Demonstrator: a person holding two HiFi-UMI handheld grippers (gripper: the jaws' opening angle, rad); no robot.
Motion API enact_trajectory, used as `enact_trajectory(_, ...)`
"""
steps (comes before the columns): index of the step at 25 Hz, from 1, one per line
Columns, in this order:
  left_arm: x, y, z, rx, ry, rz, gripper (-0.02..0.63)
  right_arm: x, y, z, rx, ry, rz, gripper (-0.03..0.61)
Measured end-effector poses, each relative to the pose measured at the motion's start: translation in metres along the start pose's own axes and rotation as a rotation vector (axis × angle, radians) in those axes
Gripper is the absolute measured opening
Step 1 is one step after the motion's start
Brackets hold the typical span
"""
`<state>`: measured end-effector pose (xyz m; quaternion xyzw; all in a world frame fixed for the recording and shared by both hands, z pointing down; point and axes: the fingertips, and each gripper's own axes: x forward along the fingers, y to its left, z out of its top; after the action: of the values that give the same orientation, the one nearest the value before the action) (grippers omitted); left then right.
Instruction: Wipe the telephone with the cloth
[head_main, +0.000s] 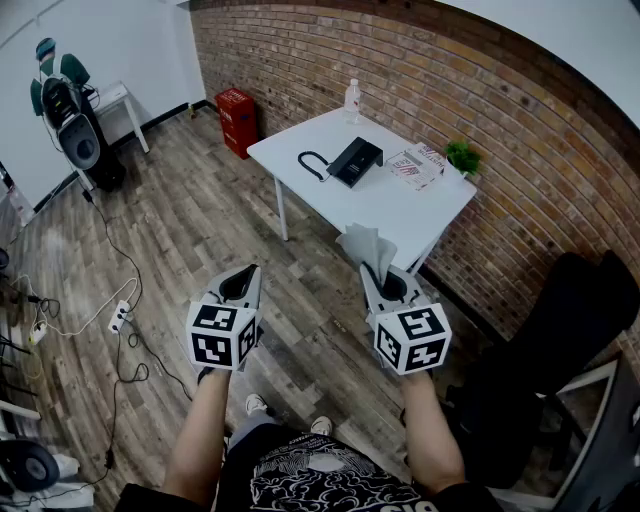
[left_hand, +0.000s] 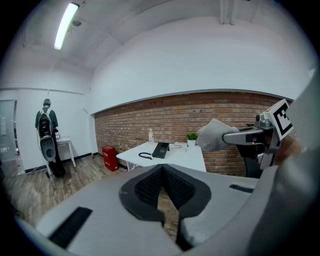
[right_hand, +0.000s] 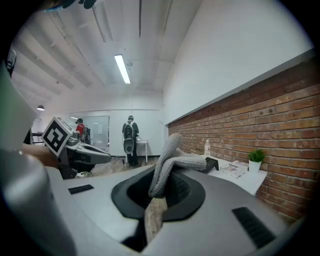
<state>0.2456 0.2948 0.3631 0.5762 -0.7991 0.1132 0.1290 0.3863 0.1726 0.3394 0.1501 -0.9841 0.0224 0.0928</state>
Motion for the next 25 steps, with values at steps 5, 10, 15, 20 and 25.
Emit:
enact_trajectory(5, 0.002, -0.007, -0.002, 0.011, 0.010, -0.006, 0.006, -0.002, -0.004, -0.007, 0.020, 0.002, 0.007, 0.012)
enact_trajectory(10, 0.011, -0.001, -0.004, 0.007, 0.022, -0.006, 0.006, 0.008, -0.007, -0.013, 0.031, 0.013, 0.014, 0.012)
enact_trajectory(15, 0.037, 0.020, -0.010, -0.008, 0.033, -0.029, 0.006, 0.034, -0.011, -0.015, 0.021, 0.029, 0.000, 0.012)
enact_trajectory(20, 0.083, 0.057, -0.001, -0.025, 0.023, -0.073, 0.006, 0.082, -0.018, -0.013, 0.017, 0.056, -0.034, 0.012)
enact_trajectory(25, 0.125, 0.102, 0.009, -0.035, 0.026, -0.125, 0.006, 0.141, -0.019, -0.007, 0.039, 0.085, -0.073, 0.012)
